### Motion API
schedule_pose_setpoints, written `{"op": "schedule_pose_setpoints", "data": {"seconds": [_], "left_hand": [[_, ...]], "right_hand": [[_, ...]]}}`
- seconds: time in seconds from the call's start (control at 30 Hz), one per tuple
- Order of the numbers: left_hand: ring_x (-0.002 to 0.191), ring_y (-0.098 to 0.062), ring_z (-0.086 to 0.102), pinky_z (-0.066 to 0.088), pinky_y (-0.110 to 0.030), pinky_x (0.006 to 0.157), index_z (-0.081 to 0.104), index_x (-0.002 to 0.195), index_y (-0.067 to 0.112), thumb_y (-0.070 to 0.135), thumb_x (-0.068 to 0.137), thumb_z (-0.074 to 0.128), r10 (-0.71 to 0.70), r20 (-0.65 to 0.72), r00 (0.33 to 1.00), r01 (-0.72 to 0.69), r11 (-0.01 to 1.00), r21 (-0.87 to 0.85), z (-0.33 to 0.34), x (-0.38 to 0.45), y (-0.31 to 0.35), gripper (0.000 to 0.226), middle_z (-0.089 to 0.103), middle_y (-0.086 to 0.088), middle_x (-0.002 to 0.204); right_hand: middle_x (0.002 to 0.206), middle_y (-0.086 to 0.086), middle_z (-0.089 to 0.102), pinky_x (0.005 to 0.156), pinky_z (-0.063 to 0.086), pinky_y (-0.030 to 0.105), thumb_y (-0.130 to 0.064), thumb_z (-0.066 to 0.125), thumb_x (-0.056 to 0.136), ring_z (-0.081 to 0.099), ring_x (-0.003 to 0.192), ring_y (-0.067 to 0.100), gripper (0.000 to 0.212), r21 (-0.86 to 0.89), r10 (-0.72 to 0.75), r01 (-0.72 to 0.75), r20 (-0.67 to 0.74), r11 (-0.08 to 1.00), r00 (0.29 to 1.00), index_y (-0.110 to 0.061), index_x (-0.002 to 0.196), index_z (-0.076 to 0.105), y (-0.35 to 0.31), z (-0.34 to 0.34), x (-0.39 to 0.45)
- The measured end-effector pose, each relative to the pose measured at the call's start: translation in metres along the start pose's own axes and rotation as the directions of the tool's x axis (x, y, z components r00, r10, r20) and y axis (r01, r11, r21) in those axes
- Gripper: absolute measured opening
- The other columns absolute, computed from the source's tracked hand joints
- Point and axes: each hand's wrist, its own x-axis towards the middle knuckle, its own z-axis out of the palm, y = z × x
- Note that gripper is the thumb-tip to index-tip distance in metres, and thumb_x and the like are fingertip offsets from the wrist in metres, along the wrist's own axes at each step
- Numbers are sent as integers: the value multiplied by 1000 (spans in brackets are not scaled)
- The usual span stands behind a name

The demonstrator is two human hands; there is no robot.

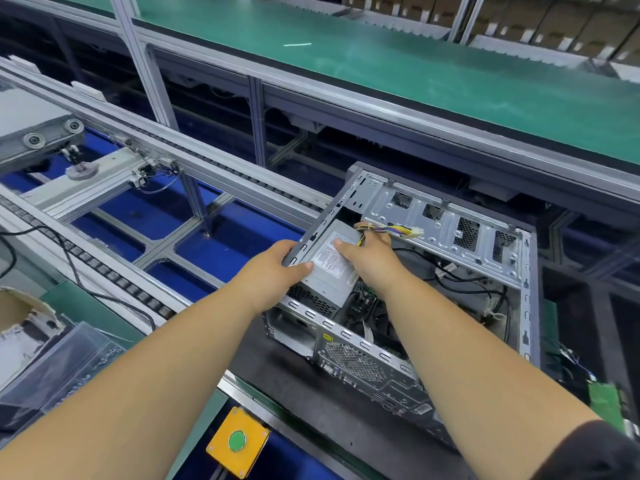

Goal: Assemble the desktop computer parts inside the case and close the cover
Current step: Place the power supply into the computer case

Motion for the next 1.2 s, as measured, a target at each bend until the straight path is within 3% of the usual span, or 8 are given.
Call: {"op": "schedule_pose_setpoints", "data": {"seconds": [0.13, 0.27, 0.4, 0.53, 0.63, 0.83, 1.03, 1.2], "left_hand": [[90, -6, 64, 46, -24, 68, 56, 120, 38, 46, 86, 66, -10, -57, 998, 10, 1000, -2, 2, 4, 1, 36, 67, 18, 100], [90, -6, 64, 47, -25, 69, 57, 120, 37, 45, 86, 67, -4, -62, 998, 5, 1000, 17, 2, 6, 0, 37, 66, 17, 101], [90, -12, 66, 54, -35, 78, 58, 117, 36, 41, 88, 66, -35, -55, 998, 34, 999, -3, 2, 6, 0, 31, 67, 13, 102], [83, -7, 62, 47, -26, 61, 55, 113, 38, 42, 93, 57, -16, -95, 995, 25, 995, 92, 3, 3, 1, 21, 63, 16, 94], [82, -6, 60, 40, -23, 60, 55, 107, 39, 51, 93, 51, -16, -108, 994, 24, 997, 71, 6, -1, 0, 19, 63, 16, 89], [74, -4, 62, 42, -23, 56, 53, 103, 39, 61, 70, 74, -20, -104, 994, 27, 997, 73, 8, -3, 6, 45, 64, 16, 88], [75, -6, 64, 45, -24, 57, 54, 107, 38, 66, 74, 66, -26, -107, 994, 30, 999, 42, 8, -5, 7, 45, 65, 15, 90], [77, -9, 65, 47, -25, 58, 53, 110, 35, 62, 75, 69, -28, -96, 995, 32, 999, 42, 8, -3, 7, 46, 65, 13, 94]], "right_hand": [[146, -1, 27, 97, 38, 29, -49, 64, 91, 45, 119, 18, 61, 24, -24, 24, -12, 999, 1000, -16, 140, 49, 2, 2, 2], [146, 1, 28, 107, 42, 38, -48, 64, 91, 47, 126, 22, 63, 22, -12, 13, -13, 1000, 1000, -15, 142, 47, 1, 3, 2], [147, 2, 26, 109, 41, 40, -48, 62, 92, 45, 129, 24, 64, -14, -12, 12, 4, 1000, 1000, -15, 144, 45, -3, 5, 4], [155, 5, 16, 112, 37, 40, -47, 51, 98, 39, 136, 29, 70, -129, 14, -14, 0, 992, 1000, -14, 155, 27, -12, 13, 9], [157, 3, 14, 104, 42, 40, -43, 45, 101, 48, 122, 29, 63, -87, 24, -25, -22, 996, 999, -16, 155, 28, -7, 12, 9], [153, -1, 26, 95, 42, 35, -46, 49, 96, 48, 124, 25, 62, -84, -3, 3, -3, 996, 1000, -20, 151, 36, -6, 7, 7], [136, 2, 52, 99, 50, 47, -47, 55, 86, 58, 114, 24, 54, 29, 6, -7, 58, 1000, 998, -25, 135, 53, -7, -1, 3], [135, 0, 52, 100, 49, 47, -47, 57, 86, 56, 116, 25, 55, 46, 19, -21, 59, 999, 998, -28, 138, 50, -7, -3, 3]]}}
